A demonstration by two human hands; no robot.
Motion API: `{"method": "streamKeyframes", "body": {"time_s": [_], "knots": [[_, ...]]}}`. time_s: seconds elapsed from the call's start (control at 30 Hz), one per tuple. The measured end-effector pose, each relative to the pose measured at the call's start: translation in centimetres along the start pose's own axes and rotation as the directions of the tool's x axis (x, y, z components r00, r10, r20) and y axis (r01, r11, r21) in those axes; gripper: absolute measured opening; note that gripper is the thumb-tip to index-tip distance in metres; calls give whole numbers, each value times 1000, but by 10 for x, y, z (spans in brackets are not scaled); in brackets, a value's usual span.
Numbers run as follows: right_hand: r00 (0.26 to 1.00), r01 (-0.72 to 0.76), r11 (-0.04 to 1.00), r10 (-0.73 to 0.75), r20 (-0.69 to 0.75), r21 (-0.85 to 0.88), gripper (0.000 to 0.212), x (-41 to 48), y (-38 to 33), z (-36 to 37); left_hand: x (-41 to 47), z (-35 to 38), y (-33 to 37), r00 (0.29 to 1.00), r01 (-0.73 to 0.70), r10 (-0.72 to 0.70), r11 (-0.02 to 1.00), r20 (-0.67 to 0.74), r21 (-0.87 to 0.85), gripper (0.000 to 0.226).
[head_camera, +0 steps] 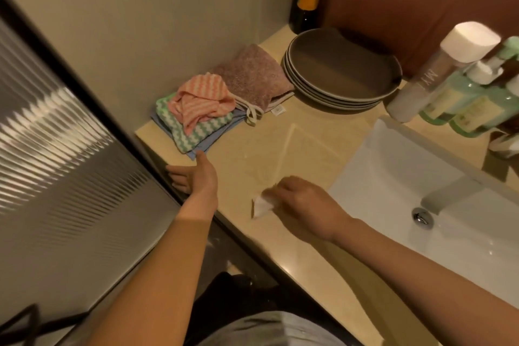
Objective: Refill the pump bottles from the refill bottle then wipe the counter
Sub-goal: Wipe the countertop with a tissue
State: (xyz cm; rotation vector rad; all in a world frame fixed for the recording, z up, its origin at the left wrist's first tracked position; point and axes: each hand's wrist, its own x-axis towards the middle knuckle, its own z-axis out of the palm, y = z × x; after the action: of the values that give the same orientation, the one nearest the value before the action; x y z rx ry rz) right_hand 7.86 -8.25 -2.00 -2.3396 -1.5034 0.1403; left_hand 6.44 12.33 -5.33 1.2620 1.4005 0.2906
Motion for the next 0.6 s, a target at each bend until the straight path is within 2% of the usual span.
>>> {"method": "streamKeyframes", "body": {"time_s": [0.07, 0.13, 0.2, 0.27, 0.37, 0.47, 0.6], "knots": [[977, -125, 992, 119, -176, -25, 30, 11, 12, -11, -1, 4, 1, 999, 28, -28, 999, -34, 14, 75], [933, -247, 966, 215, -287, -79, 32, 19, 16, -16, -1, 6, -1, 998, 19, -14, 997, -60, 79, 77], [928, -280, 952, 234, -290, -127, 26, 21, 11, -9, 3, 8, -5, 996, -2, 12, 994, -93, 106, 78], [946, -255, 960, 223, -235, -118, 22, 15, 5, 6, 5, 10, -9, 991, -26, 41, 993, -127, 117, 79], [977, -203, 979, 200, -77, -36, 17, 8, 3, 20, 4, 13, -11, 985, -41, 63, 990, -164, 133, 79], [989, -146, 989, 146, 20, 16, 28, 0, 9, 26, 2, 15, -14, 977, -58, 93, 981, -189, 183, 78], [973, -116, 993, 116, 200, -9, 47, -7, 21, 21, 1, 17, -18, 967, -82, 132, 971, -219, 225, 78]]}}
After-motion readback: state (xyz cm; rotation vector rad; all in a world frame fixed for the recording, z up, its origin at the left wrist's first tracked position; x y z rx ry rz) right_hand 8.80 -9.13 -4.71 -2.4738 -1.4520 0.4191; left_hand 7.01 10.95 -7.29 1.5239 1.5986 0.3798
